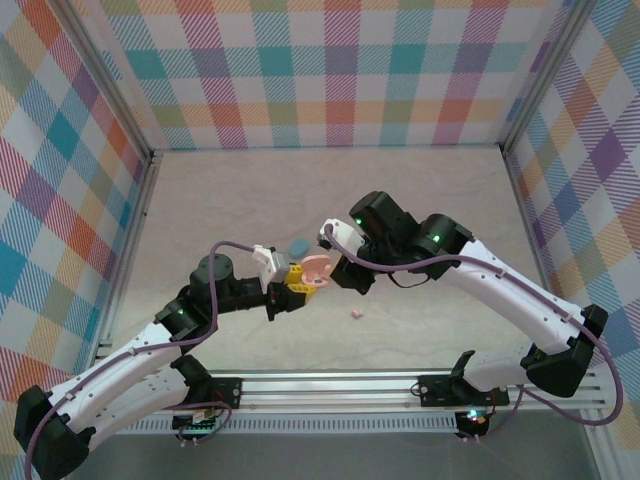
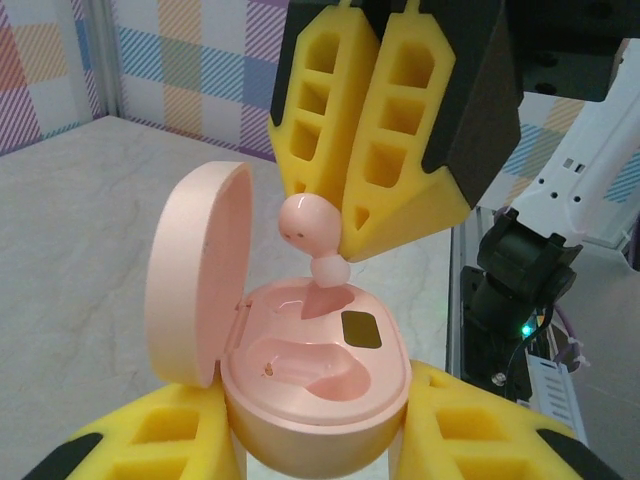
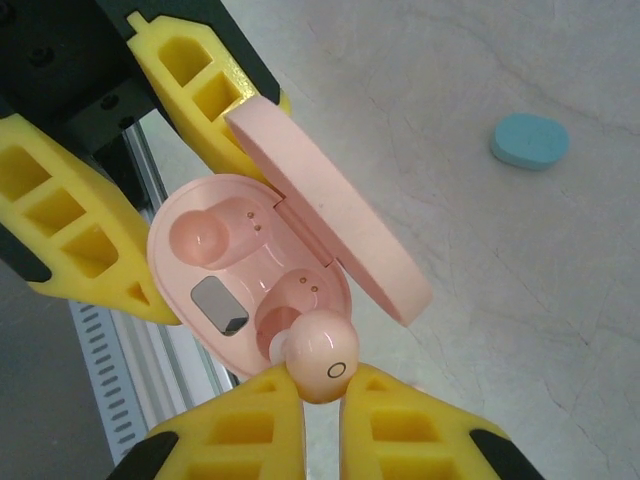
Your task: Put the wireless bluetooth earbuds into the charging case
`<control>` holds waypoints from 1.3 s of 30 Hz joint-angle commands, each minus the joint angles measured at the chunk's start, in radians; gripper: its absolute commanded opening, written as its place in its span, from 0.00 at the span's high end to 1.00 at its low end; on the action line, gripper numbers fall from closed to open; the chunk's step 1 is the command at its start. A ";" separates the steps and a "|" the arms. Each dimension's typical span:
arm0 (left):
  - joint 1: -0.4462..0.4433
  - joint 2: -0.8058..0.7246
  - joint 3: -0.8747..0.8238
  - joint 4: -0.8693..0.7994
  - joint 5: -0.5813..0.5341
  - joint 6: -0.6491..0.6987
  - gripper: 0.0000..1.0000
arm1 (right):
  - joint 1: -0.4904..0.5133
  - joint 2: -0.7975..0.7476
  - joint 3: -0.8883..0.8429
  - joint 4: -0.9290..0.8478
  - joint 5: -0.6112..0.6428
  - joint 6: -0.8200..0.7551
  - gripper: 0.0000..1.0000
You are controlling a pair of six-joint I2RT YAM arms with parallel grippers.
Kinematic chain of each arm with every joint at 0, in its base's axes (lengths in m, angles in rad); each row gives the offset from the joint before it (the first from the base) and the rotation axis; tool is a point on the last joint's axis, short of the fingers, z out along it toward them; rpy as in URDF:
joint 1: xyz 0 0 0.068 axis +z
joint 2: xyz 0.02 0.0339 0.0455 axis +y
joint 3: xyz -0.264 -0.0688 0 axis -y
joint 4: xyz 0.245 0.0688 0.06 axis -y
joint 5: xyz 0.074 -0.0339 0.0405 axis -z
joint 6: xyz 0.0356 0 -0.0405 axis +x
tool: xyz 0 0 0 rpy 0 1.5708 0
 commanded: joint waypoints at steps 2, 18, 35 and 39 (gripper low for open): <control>-0.015 -0.007 0.020 0.009 0.019 0.021 0.77 | 0.010 0.002 0.030 -0.015 0.009 -0.030 0.86; -0.021 0.001 0.030 0.008 0.010 0.029 0.77 | 0.035 0.033 0.050 -0.062 0.039 -0.065 0.86; -0.027 0.007 0.031 0.019 0.010 0.026 0.77 | 0.096 0.103 0.085 -0.116 0.071 -0.116 0.80; -0.029 0.007 0.030 0.019 0.010 0.026 0.77 | 0.103 0.117 0.106 -0.122 0.096 -0.108 0.80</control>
